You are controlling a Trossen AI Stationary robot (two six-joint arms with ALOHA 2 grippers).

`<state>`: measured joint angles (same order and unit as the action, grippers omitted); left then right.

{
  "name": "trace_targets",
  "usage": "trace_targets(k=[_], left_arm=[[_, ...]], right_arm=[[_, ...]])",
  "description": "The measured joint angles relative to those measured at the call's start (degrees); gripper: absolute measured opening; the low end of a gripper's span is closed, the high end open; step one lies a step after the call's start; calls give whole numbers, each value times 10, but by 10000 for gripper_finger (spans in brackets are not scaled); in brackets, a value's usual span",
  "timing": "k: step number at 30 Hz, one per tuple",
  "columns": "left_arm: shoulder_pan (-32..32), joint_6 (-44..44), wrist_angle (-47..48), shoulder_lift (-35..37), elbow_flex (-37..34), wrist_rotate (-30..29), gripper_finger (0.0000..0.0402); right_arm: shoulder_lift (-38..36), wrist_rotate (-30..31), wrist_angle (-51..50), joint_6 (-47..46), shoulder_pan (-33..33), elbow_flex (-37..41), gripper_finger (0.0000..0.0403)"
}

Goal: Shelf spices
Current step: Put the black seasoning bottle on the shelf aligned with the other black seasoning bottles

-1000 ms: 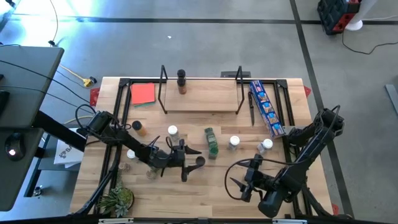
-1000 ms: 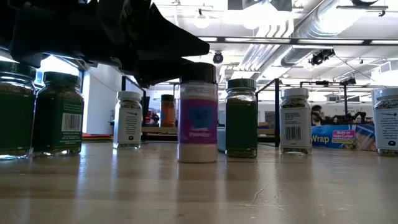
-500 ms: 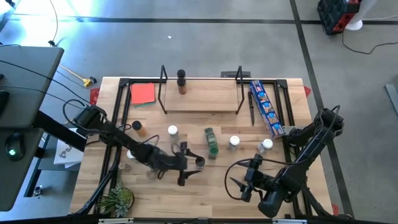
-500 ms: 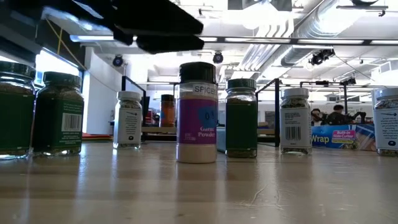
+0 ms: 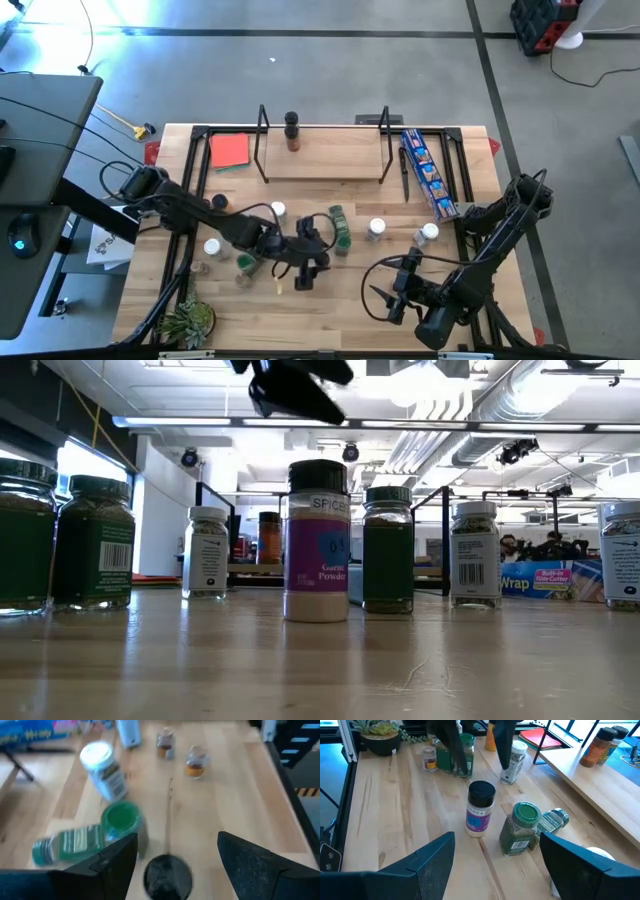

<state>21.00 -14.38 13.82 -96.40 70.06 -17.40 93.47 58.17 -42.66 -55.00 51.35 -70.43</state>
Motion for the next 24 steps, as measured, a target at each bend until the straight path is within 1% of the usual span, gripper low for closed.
trace_targets(k=[5, 13, 18, 21, 24], left_arm=[[-11, -21, 41, -5, -1, 4, 271], [-9, -20, 32, -33, 0, 19, 271], [-10, -21, 32, -38, 0, 20, 271], [-11, -20, 31, -42, 0, 36, 271], [-11, -21, 37, -42, 0, 35, 271]], right_arm=[[0, 0, -1, 0, 0, 0, 287], [0, 0, -3, -1, 0, 0, 287], [0, 0, -3, -1, 0, 0, 287], [0, 0, -4, 0, 0, 0, 287], [0, 0, -4, 0, 0, 0, 287]])
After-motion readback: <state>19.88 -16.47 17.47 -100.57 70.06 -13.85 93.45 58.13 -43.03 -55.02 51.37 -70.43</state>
